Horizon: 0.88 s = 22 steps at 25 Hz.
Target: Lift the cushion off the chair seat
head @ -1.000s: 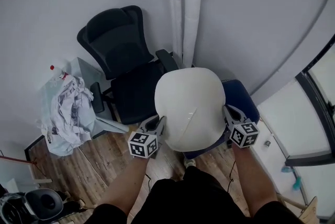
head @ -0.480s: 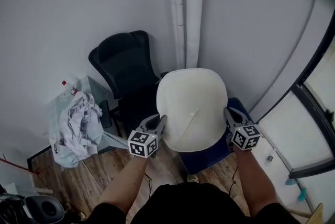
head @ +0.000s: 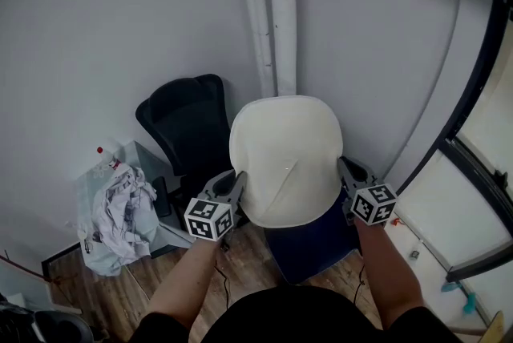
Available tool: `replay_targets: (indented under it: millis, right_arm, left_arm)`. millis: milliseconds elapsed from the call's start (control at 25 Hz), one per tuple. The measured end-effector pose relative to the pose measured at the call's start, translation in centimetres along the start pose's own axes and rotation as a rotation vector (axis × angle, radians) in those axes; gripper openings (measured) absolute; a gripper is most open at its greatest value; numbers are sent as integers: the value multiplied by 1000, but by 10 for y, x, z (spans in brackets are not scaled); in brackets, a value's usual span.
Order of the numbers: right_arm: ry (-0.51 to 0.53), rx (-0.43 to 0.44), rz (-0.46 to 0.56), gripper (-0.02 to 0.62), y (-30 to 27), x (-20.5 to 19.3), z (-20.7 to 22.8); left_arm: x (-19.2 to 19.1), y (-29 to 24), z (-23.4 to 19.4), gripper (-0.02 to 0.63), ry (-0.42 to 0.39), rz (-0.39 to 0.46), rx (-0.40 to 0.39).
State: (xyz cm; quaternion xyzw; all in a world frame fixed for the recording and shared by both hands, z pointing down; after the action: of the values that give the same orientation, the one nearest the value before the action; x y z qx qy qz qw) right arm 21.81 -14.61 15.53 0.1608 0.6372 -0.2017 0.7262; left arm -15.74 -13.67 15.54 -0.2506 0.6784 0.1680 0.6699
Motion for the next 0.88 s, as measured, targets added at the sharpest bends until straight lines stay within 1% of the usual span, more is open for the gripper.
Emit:
replay_targets:
  millis: [160, 400, 680, 880]
  right_arm:
    - [23, 6, 36, 18, -5, 15, -2]
    - [68, 10, 90, 18, -7, 30, -11]
    - [54, 22, 87, 18, -5, 32, -17]
    - [44, 36, 74, 18, -2, 29, -22]
  left_arm:
    - [15, -1, 0, 48, -23, 40, 20]
    - [25, 6, -2, 48, -32, 75, 35]
    - [35, 15, -1, 48, -52, 92, 45]
    - [33, 23, 1, 48, -37, 95, 54]
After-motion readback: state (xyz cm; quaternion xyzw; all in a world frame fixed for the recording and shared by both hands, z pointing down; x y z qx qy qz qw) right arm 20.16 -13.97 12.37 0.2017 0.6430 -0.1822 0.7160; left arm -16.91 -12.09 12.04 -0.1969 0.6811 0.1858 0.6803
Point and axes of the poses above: the fingertips, and each gripper's own axes: y backward along the fingers, z to its right, x out of its top, the point moved 10 cm from there along y, backward along the fingers, and after that the axes turned 1 degree about -y, right-handed, at the moved point
